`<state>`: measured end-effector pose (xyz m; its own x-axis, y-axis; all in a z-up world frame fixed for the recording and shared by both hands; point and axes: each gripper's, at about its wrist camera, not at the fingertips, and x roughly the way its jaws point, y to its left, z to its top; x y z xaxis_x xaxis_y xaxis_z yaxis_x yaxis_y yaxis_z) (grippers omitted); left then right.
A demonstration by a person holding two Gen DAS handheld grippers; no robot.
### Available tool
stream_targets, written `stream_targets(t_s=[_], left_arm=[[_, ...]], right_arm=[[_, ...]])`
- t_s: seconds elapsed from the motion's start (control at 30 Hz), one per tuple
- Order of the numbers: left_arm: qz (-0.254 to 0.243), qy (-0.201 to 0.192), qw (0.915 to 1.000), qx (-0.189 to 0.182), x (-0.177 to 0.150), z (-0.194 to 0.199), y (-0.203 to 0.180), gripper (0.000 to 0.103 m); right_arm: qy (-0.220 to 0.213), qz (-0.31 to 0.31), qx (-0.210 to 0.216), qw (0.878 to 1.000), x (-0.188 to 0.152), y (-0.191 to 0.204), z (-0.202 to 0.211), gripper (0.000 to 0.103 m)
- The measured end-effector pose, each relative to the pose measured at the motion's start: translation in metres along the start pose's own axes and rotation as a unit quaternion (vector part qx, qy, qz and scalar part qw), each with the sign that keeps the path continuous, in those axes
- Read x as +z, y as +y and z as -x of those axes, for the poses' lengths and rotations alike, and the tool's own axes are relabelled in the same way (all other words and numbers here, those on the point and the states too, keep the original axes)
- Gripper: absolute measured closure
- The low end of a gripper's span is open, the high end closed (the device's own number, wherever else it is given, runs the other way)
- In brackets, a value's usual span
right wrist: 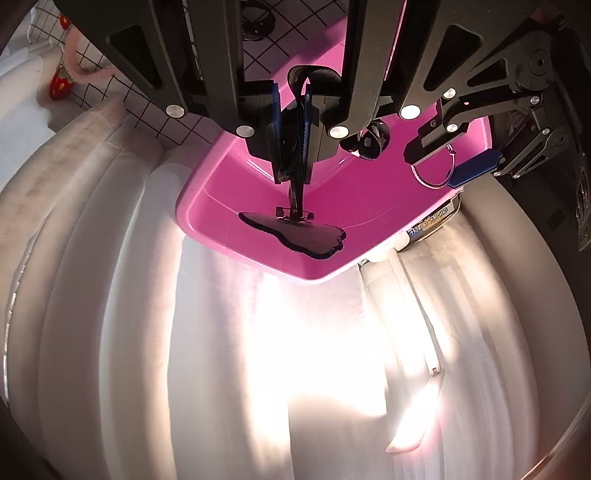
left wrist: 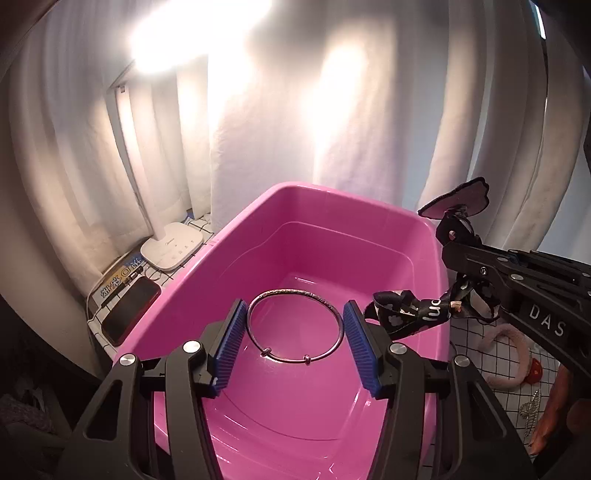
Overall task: Organize jewelry
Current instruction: 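Carry both items over the pink tub and open both grippers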
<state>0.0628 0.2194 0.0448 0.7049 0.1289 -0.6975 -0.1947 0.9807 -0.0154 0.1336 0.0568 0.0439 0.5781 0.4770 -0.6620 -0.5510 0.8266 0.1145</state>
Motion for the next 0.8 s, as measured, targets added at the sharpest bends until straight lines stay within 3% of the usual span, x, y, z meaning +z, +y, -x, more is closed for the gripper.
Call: stream_targets(t_s=[0.13,0.2,0.23,0.3,0.33,0.4,0.8], left_arm=[[0.038,0.073,0.9966,0.005,-0.008,-0.039,0.026,0.050],[0.042,0.090,0.9950,0.008,-0.012,-0.048,0.032,0.050],[0.040,0.097,0.9944,0.010,-0.013,-0.051,0.033,0.049],[0.038,0.110,0.9932,0.012,-0.011,-0.057,0.035,0.047],[0.038,0.113,0.9928,0.013,-0.012,-0.059,0.036,0.043],[0.040,0.114,0.9925,0.020,-0.011,-0.062,0.040,0.022],[0.046,0.104,0.9928,0.038,-0.012,-0.050,0.041,0.018]], right_arm=[[0.062,0.008,-0.002,0.998,0.010,0.012,-0.051,0.094],[0.093,0.010,-0.008,0.996,0.012,0.017,-0.068,0.091],[0.105,0.009,-0.012,0.994,0.011,0.018,-0.074,0.088],[0.119,0.006,-0.020,0.993,0.009,0.018,-0.082,0.066],[0.122,0.006,-0.026,0.992,0.007,0.019,-0.087,0.061],[0.120,0.009,-0.041,0.992,0.007,0.018,-0.088,0.051],[0.106,-0.012,-0.045,0.993,0.000,0.008,-0.070,0.051]])
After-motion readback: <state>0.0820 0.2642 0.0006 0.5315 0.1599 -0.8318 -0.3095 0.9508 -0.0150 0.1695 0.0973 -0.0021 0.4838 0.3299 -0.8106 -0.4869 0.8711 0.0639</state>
